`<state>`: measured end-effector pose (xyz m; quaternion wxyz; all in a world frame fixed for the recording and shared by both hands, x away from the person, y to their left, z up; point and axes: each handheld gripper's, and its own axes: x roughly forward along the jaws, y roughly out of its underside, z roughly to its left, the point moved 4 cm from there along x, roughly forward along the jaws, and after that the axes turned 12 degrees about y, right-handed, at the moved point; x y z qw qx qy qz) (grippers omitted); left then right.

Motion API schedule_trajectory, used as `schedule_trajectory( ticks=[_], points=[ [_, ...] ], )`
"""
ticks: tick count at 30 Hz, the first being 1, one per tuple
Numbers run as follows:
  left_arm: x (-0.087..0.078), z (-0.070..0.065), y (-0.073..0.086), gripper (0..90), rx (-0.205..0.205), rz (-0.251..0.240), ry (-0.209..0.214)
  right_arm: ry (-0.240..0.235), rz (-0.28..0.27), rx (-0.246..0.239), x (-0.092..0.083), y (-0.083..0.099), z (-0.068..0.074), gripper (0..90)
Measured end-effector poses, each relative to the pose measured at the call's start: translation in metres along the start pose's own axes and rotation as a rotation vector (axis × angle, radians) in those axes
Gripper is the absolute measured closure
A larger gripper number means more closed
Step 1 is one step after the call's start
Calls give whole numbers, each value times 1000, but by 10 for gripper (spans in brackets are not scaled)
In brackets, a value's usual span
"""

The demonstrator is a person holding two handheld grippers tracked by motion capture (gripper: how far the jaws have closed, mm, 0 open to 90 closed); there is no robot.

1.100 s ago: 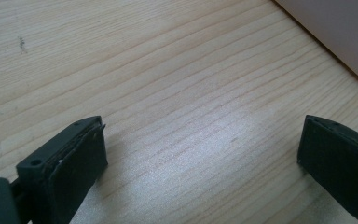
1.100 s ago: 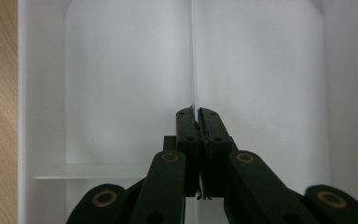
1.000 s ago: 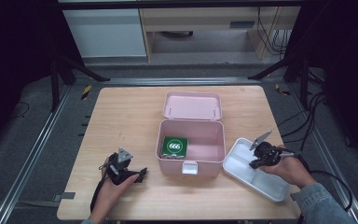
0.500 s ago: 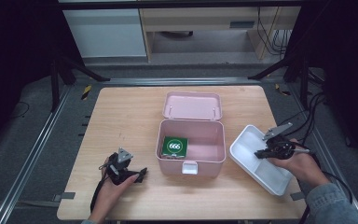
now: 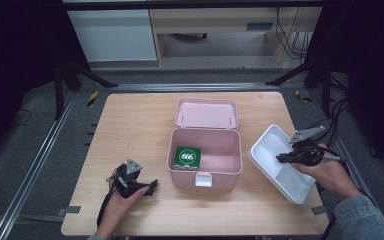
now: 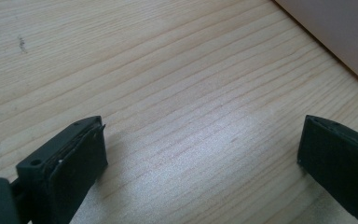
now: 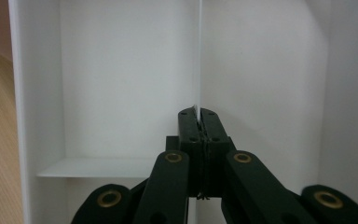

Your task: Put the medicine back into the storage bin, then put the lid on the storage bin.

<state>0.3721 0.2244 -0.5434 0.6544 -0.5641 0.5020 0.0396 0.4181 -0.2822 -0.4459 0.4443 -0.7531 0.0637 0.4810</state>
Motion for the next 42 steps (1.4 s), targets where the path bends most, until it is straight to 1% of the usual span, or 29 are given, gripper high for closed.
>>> schedule_trajectory(
  ticks=[2,5,6,7,10,14,17,19,20,21,22,23,24,27,28,30,31,32,33,34,35,36,40,42],
  points=[
    [0,0,0,3,0,0,0,3,-19,-1,-6,-5,-1,899],
    [0,0,0,3,0,0,0,6,-32,2,-10,-8,-2,899],
    [0,0,0,3,0,0,0,7,-48,0,-16,-14,-3,899],
    [0,0,0,3,0,0,0,7,-48,0,-16,-14,-3,899],
    [0,0,0,3,0,0,0,10,-65,-9,-23,-22,-4,900],
    [0,0,0,3,0,1,-1,15,-86,-39,-35,-41,-3,900],
    [0,0,0,3,-1,0,-1,14,-92,-61,-41,-55,0,899],
    [0,0,0,3,-1,0,-1,12,-94,-84,-44,-66,2,900],
    [0,0,0,3,-1,0,-1,13,-98,-96,-46,-72,3,899],
    [0,0,0,3,-1,0,-1,10,-99,-120,-48,-85,7,900],
    [0,0,0,3,-1,0,-1,10,-99,-120,-48,-85,7,900],
    [0,0,0,3,-1,0,-1,6,-103,-132,-48,-91,9,900],
    [0,0,0,3,-1,0,-1,-1,-103,-153,-48,-101,13,899],
    [0,0,0,3,-1,0,-1,-13,-99,-197,-46,-119,24,899],
    [0,0,0,3,-1,0,-1,-19,-98,-221,-44,-127,28,900],
    [0,0,0,3,0,0,-1,-28,-100,-242,-42,-138,34,900],
    [0,0,0,3,0,0,-1,-39,-98,-271,-38,-149,42,900],
    [0,0,0,3,0,0,-1,-44,-96,-284,-36,-155,46,900],
    [0,0,0,3,-1,0,-1,-44,-96,-284,-36,-155,46,900],
    [0,0,0,3,0,0,-1,-49,-94,-294,-35,-159,49,900],
    [0,0,0,3,0,0,0,-59,-83,-329,-29,-169,59,900],
    [0,0,0,3,0,1,0,-59,-83,-329,-29,-169,59,900],
    [0,0,0,3,0,0,0,-82,-73,-369,-17,-183,71,900],
    [0,0,0,3,1,1,0,-91,-71,-379,-13,-189,76,900]
  ],
)
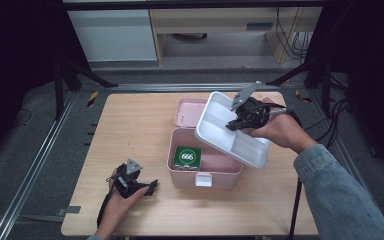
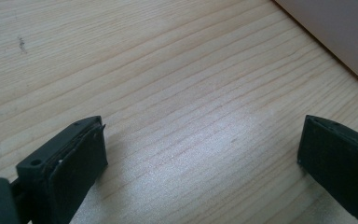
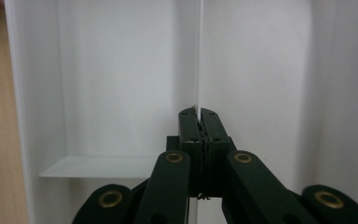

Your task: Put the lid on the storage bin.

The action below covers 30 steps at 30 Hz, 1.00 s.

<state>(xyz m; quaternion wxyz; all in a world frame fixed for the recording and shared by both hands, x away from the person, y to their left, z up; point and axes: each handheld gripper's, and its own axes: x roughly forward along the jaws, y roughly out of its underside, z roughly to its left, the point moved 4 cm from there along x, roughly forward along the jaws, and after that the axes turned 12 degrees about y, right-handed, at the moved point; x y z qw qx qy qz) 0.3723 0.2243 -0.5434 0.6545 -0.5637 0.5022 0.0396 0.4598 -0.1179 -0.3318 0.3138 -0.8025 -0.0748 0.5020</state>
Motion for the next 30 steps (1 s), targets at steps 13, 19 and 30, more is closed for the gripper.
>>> schedule_trajectory(
  ticks=[13,19,30],
  points=[
    [0,0,0,3,0,-1,1,-39,8,-63,21,-27,11,900],
    [0,0,0,3,1,-1,2,-45,13,-80,31,-33,16,900],
    [0,0,0,3,-1,-3,1,-90,20,-117,41,-42,30,900]
  ],
)
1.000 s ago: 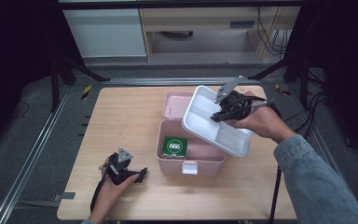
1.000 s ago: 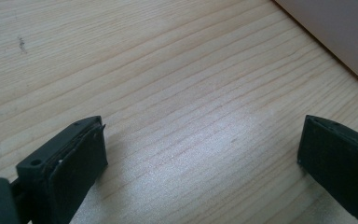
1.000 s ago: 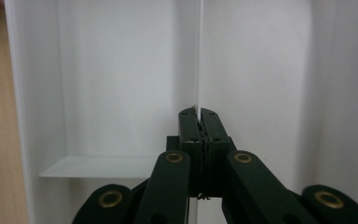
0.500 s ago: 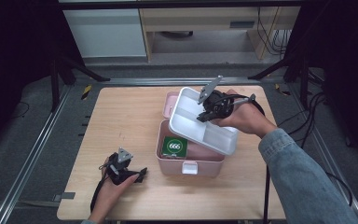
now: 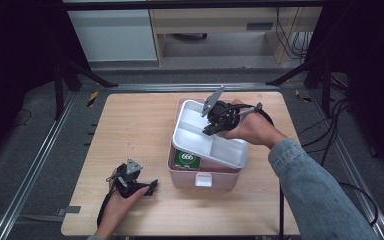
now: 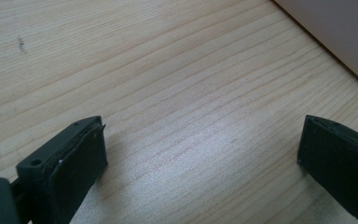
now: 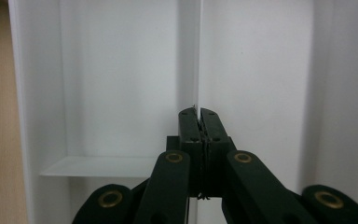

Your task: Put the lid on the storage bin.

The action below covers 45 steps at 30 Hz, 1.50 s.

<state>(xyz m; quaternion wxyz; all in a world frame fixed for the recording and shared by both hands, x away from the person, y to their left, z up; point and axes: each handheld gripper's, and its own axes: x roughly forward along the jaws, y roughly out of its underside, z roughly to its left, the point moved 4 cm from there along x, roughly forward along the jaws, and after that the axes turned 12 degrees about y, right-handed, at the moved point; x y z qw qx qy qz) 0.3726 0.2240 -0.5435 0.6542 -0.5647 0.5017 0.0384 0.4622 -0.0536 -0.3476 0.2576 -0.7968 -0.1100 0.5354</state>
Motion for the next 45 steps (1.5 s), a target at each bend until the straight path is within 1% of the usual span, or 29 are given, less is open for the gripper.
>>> schedule_trajectory(
  ticks=[4,5,10,13,17,21,23,28,32,39,43,45],
  points=[
    [0,0,0,3,2,2,0,-16,11,-2,8,1,5,900],
    [0,0,0,3,0,-1,0,-22,20,-5,12,2,8,900],
    [0,0,0,3,1,1,0,-33,25,-13,19,6,12,900],
    [0,0,0,3,1,1,0,-40,35,-11,24,9,14,900],
    [0,0,0,3,0,1,0,-43,42,-21,26,10,15,900],
    [0,0,0,3,1,3,0,-49,25,-25,28,6,16,900],
    [0,0,0,3,2,3,0,-54,26,-30,30,5,18,900],
    [0,0,0,3,2,3,0,-73,27,-57,37,0,23,900],
    [0,0,0,3,1,2,0,-87,24,-72,40,-2,26,900],
    [0,0,0,3,2,2,0,-97,39,-97,41,-1,30,900],
    [0,0,0,3,2,3,0,-99,50,-92,42,0,30,899],
    [0,0,0,3,2,3,0,-95,64,-96,43,1,29,897]
  ],
)
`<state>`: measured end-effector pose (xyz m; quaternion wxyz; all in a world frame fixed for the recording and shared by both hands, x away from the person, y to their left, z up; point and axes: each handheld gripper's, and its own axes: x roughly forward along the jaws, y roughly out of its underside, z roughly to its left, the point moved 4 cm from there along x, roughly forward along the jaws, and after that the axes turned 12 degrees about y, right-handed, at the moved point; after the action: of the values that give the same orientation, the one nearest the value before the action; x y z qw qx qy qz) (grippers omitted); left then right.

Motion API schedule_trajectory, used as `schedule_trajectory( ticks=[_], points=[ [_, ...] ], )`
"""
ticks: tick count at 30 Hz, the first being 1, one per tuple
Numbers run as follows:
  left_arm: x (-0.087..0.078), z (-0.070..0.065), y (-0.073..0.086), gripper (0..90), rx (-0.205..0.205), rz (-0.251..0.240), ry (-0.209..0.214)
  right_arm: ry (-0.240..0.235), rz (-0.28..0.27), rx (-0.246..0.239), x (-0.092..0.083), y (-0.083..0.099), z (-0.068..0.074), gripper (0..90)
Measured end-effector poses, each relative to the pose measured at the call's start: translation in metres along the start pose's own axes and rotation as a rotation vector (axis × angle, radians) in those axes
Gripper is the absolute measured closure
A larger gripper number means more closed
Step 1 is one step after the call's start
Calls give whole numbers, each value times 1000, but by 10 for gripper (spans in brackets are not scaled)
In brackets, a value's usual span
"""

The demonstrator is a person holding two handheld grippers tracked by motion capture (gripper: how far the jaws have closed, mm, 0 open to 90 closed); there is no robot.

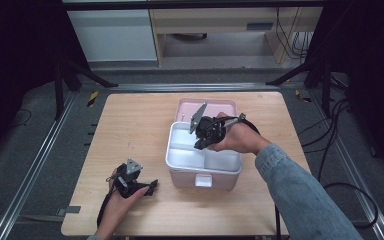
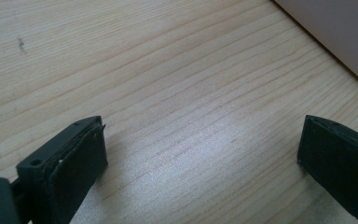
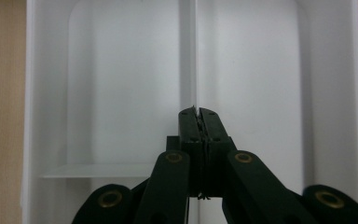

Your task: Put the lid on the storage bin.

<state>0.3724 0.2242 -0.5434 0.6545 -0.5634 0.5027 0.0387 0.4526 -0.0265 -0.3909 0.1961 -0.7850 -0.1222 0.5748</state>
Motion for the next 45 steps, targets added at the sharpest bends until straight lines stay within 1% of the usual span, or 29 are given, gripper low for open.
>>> schedule_trajectory(
  ticks=[2,7,8,10,11,14,19,24,26,29,31,32,35,38,39,40,41,42,44,45],
  points=[
    [0,0,0,3,0,0,0,0,11,-6,1,2,1,899],
    [0,0,0,3,1,1,0,-7,13,1,5,2,2,890],
    [0,0,0,3,1,1,0,-11,14,7,5,2,2,856],
    [0,0,0,3,1,1,0,-16,2,28,5,2,2,741],
    [0,0,0,3,1,1,0,-9,-4,40,4,1,1,684],
    [0,0,0,3,1,1,0,19,-31,86,-1,1,-4,559],
    [0,0,0,3,0,0,0,79,-42,163,-6,5,-13,413],
    [0,0,0,3,0,0,0,134,-58,257,-9,12,-24,330],
    [0,0,0,3,1,2,1,155,-59,301,-10,16,-29,314],
    [0,0,0,2,2,2,2,187,-48,349,-12,22,-36,288],
    [0,0,0,0,4,3,5,211,-48,380,-14,26,-41,293],
    [0,0,0,0,4,3,7,225,-50,393,-16,28,-43,313],
    [0,0,-2,4,14,13,16,268,-66,438,-25,35,-51,407],
    [1,0,-7,23,39,12,12,306,-66,487,-30,44,-58,482],
    [0,0,-11,26,53,-1,14,321,-67,499,-31,47,-61,497],
    [-1,0,-15,31,71,-11,14,331,-69,521,-32,50,-63,523],
    [-2,1,-20,37,86,-13,8,332,-68,545,-33,52,-65,539],
    [-4,2,-26,42,98,-16,6,342,-72,558,-34,55,-67,550],
    [-6,6,-39,46,96,-18,14,376,-75,588,-34,61,-72,584],
    [-8,8,-47,50,96,-18,18,391,-73,613,-33,65,-74,596]
  ],
)
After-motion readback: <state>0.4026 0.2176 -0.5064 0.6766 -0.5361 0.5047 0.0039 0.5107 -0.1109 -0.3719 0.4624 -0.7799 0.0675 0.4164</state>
